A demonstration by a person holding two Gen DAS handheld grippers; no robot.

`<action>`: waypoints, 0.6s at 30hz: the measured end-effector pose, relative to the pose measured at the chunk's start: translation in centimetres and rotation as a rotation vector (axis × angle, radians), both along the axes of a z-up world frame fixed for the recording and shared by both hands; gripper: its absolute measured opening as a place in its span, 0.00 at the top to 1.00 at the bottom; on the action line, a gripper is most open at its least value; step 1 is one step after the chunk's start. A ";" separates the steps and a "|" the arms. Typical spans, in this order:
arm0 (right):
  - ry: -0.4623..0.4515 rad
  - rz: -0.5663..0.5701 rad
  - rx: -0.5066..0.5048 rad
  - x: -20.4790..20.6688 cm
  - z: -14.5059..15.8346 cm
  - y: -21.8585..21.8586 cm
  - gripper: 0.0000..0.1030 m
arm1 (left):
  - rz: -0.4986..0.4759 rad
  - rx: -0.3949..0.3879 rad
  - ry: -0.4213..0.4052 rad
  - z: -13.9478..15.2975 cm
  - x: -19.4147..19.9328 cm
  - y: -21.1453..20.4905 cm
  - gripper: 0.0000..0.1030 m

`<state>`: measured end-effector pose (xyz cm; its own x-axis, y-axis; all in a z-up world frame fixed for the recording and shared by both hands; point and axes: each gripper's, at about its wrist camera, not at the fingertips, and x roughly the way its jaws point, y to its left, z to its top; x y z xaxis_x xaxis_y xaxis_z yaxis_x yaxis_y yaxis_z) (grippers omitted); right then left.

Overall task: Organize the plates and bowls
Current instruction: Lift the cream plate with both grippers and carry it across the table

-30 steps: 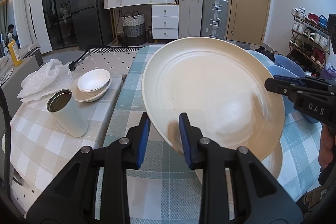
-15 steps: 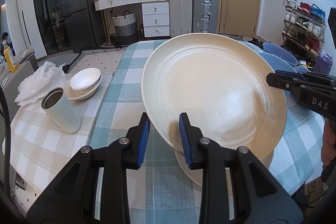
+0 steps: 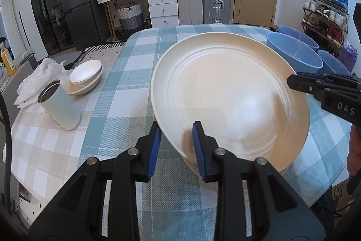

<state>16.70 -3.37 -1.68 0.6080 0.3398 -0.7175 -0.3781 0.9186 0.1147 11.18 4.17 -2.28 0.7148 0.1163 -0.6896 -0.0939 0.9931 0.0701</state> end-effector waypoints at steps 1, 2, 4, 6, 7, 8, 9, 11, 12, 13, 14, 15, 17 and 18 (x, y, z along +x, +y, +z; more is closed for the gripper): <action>0.003 0.000 0.000 0.0 -0.2 -0.1 0.79 | 0.000 0.000 0.004 -0.3 0.0 0.0 0.75; 0.005 0.000 0.001 0.1 -0.4 -0.1 0.79 | 0.000 0.000 0.008 -0.6 0.0 0.0 0.76; 0.008 0.001 0.001 0.1 -0.8 -0.1 0.79 | -0.001 -0.001 0.017 -1.1 0.0 0.1 0.76; 0.011 -0.001 0.002 0.2 -1.1 -0.2 0.79 | -0.002 0.002 0.025 -1.5 0.2 0.0 0.76; 0.014 -0.002 0.002 0.3 -1.3 -0.3 0.79 | -0.003 0.004 0.028 -1.7 0.2 0.0 0.76; 0.019 -0.003 0.001 0.4 -1.6 -0.3 0.79 | -0.005 0.005 0.030 -1.8 0.3 -0.1 0.76; 0.023 -0.006 0.002 0.4 -1.8 -0.4 0.79 | -0.006 0.006 0.031 -2.0 0.3 -0.1 0.76; 0.031 -0.009 0.001 0.4 -2.3 -0.5 0.79 | -0.009 0.009 0.038 -2.2 0.6 0.1 0.76; 0.033 -0.010 0.001 0.5 -2.5 -0.5 0.79 | -0.011 0.010 0.042 -2.4 0.6 0.2 0.76; 0.036 -0.011 0.002 0.5 -2.7 -0.6 0.79 | -0.011 0.014 0.046 -2.5 0.8 0.1 0.76; 0.039 -0.012 0.003 0.6 -2.8 -0.5 0.79 | -0.011 0.016 0.049 -2.6 1.1 0.3 0.76; 0.043 -0.012 0.003 0.7 -3.0 -0.6 0.79 | -0.011 0.018 0.053 -2.8 1.2 0.2 0.76; 0.047 -0.014 0.000 0.6 -3.3 -0.6 0.79 | -0.012 0.025 0.058 -3.0 1.4 0.1 0.76; 0.050 -0.014 0.000 0.6 -3.6 -0.7 0.79 | -0.013 0.027 0.061 -3.1 1.4 0.1 0.76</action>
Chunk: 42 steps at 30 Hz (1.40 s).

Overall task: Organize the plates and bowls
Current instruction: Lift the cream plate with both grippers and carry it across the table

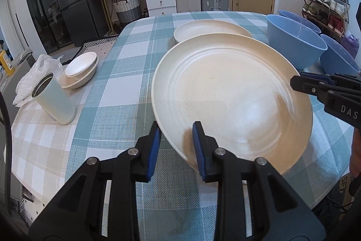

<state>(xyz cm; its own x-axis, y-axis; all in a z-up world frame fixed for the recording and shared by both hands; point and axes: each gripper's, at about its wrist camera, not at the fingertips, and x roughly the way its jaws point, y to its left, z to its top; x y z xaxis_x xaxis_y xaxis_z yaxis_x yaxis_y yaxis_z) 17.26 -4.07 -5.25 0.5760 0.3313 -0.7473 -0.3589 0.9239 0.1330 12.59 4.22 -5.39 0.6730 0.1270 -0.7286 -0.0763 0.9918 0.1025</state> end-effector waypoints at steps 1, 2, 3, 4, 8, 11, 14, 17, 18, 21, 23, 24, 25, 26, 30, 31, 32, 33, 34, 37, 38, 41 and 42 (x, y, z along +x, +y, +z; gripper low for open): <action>0.004 -0.001 0.000 0.1 -0.2 0.0 0.79 | -0.001 0.002 0.002 -0.1 0.1 0.0 0.76; 0.005 -0.002 -0.001 0.0 -0.3 -0.1 0.79 | -0.002 0.004 0.004 -0.3 0.0 0.0 0.76; 0.006 -0.002 -0.001 0.0 -0.4 -0.1 0.79 | -0.002 0.006 0.005 -0.4 0.1 0.0 0.76; 0.007 -0.002 -0.002 -0.1 -0.5 -0.1 0.79 | -0.003 0.006 0.007 -0.4 0.1 0.0 0.76; 0.009 -0.003 -0.011 0.0 -0.7 0.2 0.79 | -0.006 0.014 0.014 -0.9 0.3 -0.1 0.76; 0.009 -0.006 -0.016 -0.1 -0.8 0.2 0.79 | -0.010 0.013 0.018 -1.1 0.4 -0.1 0.75; 0.012 -0.009 -0.019 -0.2 -1.0 0.3 0.79 | -0.014 0.015 0.023 -1.2 0.5 -0.1 0.75; 0.013 -0.012 -0.025 -0.2 -1.1 0.1 0.79 | -0.019 0.018 0.028 -1.5 0.4 -0.1 0.75; 0.015 -0.014 -0.026 -0.2 -1.1 0.1 0.79 | -0.021 0.021 0.029 -1.6 0.5 -0.1 0.75; 0.020 -0.018 -0.028 -0.1 -1.3 0.1 0.79 | -0.025 0.026 0.034 -1.8 0.7 -0.1 0.75; 0.022 -0.019 -0.031 -0.1 -1.5 0.1 0.79 | -0.028 0.028 0.037 -1.9 0.8 -0.1 0.75; 0.023 -0.019 -0.033 0.0 -1.5 0.1 0.79 | -0.029 0.030 0.039 -2.0 0.8 -0.1 0.75; 0.024 -0.019 -0.034 0.0 -1.6 0.2 0.79 | -0.030 0.036 0.038 -2.0 0.9 -0.1 0.75; 0.025 -0.019 -0.036 0.0 -1.6 0.3 0.79 | -0.031 0.040 0.039 -2.1 0.9 -0.2 0.75; 0.025 -0.020 -0.036 0.0 -1.7 0.3 0.79 | -0.033 0.043 0.041 -2.2 0.9 -0.1 0.75; 0.026 -0.020 -0.037 -0.1 -1.7 0.3 0.79 | -0.034 0.045 0.043 -2.3 0.9 -0.1 0.75; 0.024 -0.019 -0.039 -0.1 -1.7 0.3 0.79 | -0.035 0.045 0.047 -2.4 0.9 -0.1 0.75; 0.022 -0.018 -0.041 0.0 -1.7 0.2 0.79 | -0.036 0.046 0.050 -2.5 0.9 -0.1 0.75; 0.021 -0.017 -0.043 -0.1 -1.9 0.2 0.79 | -0.037 0.049 0.050 -2.5 0.9 -0.1 0.75; 0.028 -0.019 -0.043 0.0 -2.3 0.2 0.79 | -0.041 0.057 0.057 -2.8 1.0 -0.1 0.75; 0.029 -0.020 -0.045 0.0 -2.4 0.3 0.79 | -0.042 0.059 0.059 -2.9 1.0 -0.1 0.75; 0.029 -0.020 -0.045 -0.1 -2.5 0.3 0.79 | -0.043 0.056 0.062 -3.1 1.1 0.0 0.75; 0.029 -0.019 -0.045 -0.1 -2.5 0.3 0.79 | -0.043 0.057 0.064 -3.1 1.2 0.0 0.75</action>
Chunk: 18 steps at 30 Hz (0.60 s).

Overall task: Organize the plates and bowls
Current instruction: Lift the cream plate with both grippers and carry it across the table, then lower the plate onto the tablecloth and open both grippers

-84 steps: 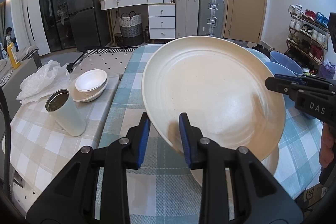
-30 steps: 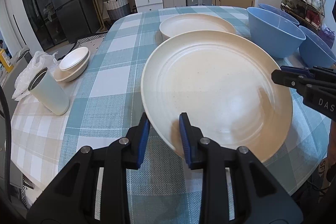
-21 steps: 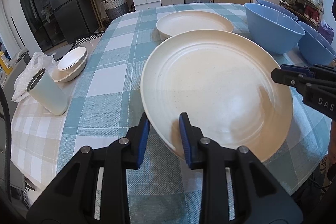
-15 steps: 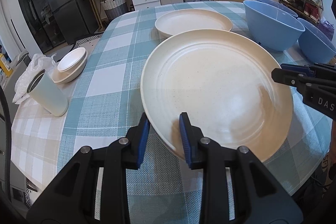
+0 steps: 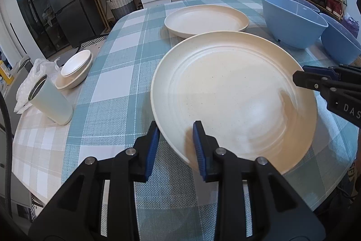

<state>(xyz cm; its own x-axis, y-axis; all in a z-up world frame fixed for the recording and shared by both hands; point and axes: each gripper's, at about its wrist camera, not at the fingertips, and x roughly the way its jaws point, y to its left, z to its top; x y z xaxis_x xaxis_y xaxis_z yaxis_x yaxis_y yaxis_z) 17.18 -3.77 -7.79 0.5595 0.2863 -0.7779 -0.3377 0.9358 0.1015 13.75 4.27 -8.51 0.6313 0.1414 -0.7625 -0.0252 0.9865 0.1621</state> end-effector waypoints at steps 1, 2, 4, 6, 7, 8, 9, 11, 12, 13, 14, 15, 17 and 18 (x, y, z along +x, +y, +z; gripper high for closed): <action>0.002 0.000 -0.002 0.0 0.0 0.0 0.79 | -0.001 0.001 0.001 -0.1 0.0 0.0 0.74; 0.002 0.001 -0.003 0.0 -0.1 0.1 0.78 | -0.002 0.003 0.003 -0.1 0.0 0.0 0.74; 0.001 0.000 -0.003 0.0 -0.1 0.1 0.78 | -0.003 0.007 0.005 -0.3 0.1 0.0 0.73; 0.003 0.000 0.000 0.0 -0.2 0.1 0.78 | -0.005 0.006 0.006 -0.4 0.1 0.0 0.71; 0.003 0.001 0.001 0.0 -0.1 0.2 0.78 | -0.007 0.006 0.006 -0.4 0.1 0.0 0.71; 0.004 0.000 0.000 0.0 -0.2 0.2 0.78 | -0.009 0.004 0.006 -0.5 0.2 0.0 0.70; 0.003 0.000 -0.001 0.0 -0.1 0.2 0.78 | -0.010 -0.001 0.007 -0.5 0.2 0.1 0.68; 0.004 0.000 0.000 0.0 -0.2 0.2 0.78 | -0.017 -0.014 0.009 -0.6 0.3 0.1 0.64; 0.005 0.001 0.001 0.0 -0.2 0.2 0.78 | -0.019 -0.015 0.009 -0.6 0.3 0.1 0.64; 0.006 0.003 0.000 0.0 -0.3 0.2 0.78 | -0.020 -0.017 0.011 -0.6 0.4 0.2 0.63; 0.006 0.003 0.002 0.1 -0.3 0.2 0.78 | -0.021 -0.024 0.013 -0.6 0.4 0.2 0.61; 0.007 0.004 0.003 0.1 -0.3 0.2 0.78 | -0.021 -0.035 0.014 -0.6 0.4 0.3 0.58; -0.002 0.004 0.002 0.0 -0.3 0.3 0.78 | -0.011 -0.048 0.011 -0.4 0.3 0.6 0.46; -0.004 0.004 0.001 0.0 0.0 0.1 0.77 | -0.009 -0.051 0.005 -0.2 0.3 0.7 0.41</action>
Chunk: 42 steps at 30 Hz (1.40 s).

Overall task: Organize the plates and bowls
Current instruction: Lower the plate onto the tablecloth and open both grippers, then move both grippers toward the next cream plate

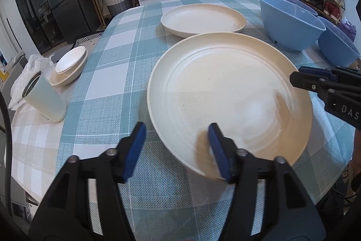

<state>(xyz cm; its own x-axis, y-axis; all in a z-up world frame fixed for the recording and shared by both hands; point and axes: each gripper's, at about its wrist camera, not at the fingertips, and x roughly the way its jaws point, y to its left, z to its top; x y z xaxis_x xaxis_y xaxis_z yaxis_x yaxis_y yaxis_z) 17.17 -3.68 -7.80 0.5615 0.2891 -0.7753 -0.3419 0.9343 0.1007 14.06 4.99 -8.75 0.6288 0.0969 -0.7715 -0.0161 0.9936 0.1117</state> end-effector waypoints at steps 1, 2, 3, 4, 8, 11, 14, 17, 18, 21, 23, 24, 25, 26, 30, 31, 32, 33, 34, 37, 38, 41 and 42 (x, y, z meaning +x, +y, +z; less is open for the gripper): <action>-0.003 0.001 0.000 0.0 0.2 0.0 0.77 | 0.003 -0.005 -0.004 0.2 0.0 0.1 0.38; -0.006 0.003 0.001 0.0 0.4 0.0 0.76 | 0.007 -0.013 -0.009 0.4 -0.1 0.3 0.31; -0.011 0.002 0.002 -0.1 0.6 0.0 0.74 | 0.012 -0.023 -0.017 0.7 -0.2 0.5 0.28; -0.014 0.001 0.003 -0.1 0.8 -0.1 0.74 | 0.017 -0.032 -0.024 0.9 -0.3 0.6 0.28; -0.031 0.014 0.030 -0.3 1.8 -0.2 0.51 | 0.041 -0.088 -0.056 1.9 -0.6 1.8 0.26; -0.060 0.029 0.055 -0.7 2.8 -0.2 0.26 | 0.053 -0.123 -0.079 2.7 -1.1 2.5 0.18; -0.082 0.038 0.082 -1.1 3.9 -0.3 0.07 | 0.061 -0.133 -0.108 3.4 -1.5 2.8 0.02; -0.102 0.048 0.076 -1.3 4.8 -0.3 0.02 | 0.058 -0.141 -0.118 3.9 -1.8 2.7 0.02; -0.109 0.048 0.071 -1.4 5.0 -0.5 0.01 | 0.058 -0.139 -0.122 4.0 -1.8 2.7 0.02; -0.121 0.046 0.066 -1.4 5.7 -0.7 0.01 | 0.065 -0.138 -0.132 4.5 -2.0 2.7 0.02; -0.123 0.049 0.071 -1.3 6.2 -0.9 0.01 | 0.069 -0.149 -0.135 4.8 -2.0 2.8 0.02; -0.127 0.051 0.071 -1.2 6.5 -1.0 0.01 | 0.072 -0.151 -0.137 4.9 -1.9 2.7 0.02; -0.132 0.052 0.069 -1.2 6.8 -1.0 0.01 | 0.077 -0.150 -0.139 5.1 -1.8 2.7 0.02; -0.138 0.053 0.067 -1.2 7.1 -1.1 0.01 | 0.080 -0.150 -0.141 5.3 -1.8 2.7 0.02; -0.159 0.067 0.067 -0.8 8.6 -0.9 0.01 | 0.083 -0.167 -0.155 6.4 -1.4 2.8 0.02; -0.167 0.070 0.062 -0.7 9.1 -0.9 0.01 | 0.082 -0.167 -0.159 6.7 -1.3 2.9 0.02; -0.171 0.073 0.060 -0.4 9.5 -0.7 0.01 | 0.083 -0.165 -0.163 7.1 -1.1 2.9 0.02; -0.175 0.076 0.059 -0.2 9.9 -0.7 0.01 | 0.085 -0.162 -0.167 7.4 -0.9 2.9 0.02; -0.178 0.078 0.060 0.1 10.4 -0.7 0.01 | 0.086 -0.159 -0.170 7.8 -0.7 2.9 0.02; -0.190 0.084 0.063 0.8 11.8 -0.7 0.01 | 0.089 -0.156 -0.177 8.9 0.0 3.0 0.02; -0.194 0.085 0.062 1.1 12.2 -0.7 0.01 | 0.091 -0.155 -0.180 9.3 0.3 3.1 0.02; -0.207 0.084 0.055 2.2 13.6 -0.8 0.01 | 0.093 -0.156 -0.185 10.4 1.2 3.3 0.02; -0.209 0.084 0.057 2.6 14.1 -0.8 0.01 | 0.093 -0.156 -0.188 10.7 1.4 3.4 0.02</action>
<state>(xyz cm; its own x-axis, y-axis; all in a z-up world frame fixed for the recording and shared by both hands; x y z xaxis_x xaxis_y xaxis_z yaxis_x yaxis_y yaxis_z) 19.79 -4.50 6.33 0.6806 0.3812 -0.6257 -0.4371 0.8966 0.0708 15.48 8.38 1.95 0.7563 0.0501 -0.6523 -0.1145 0.9918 -0.0567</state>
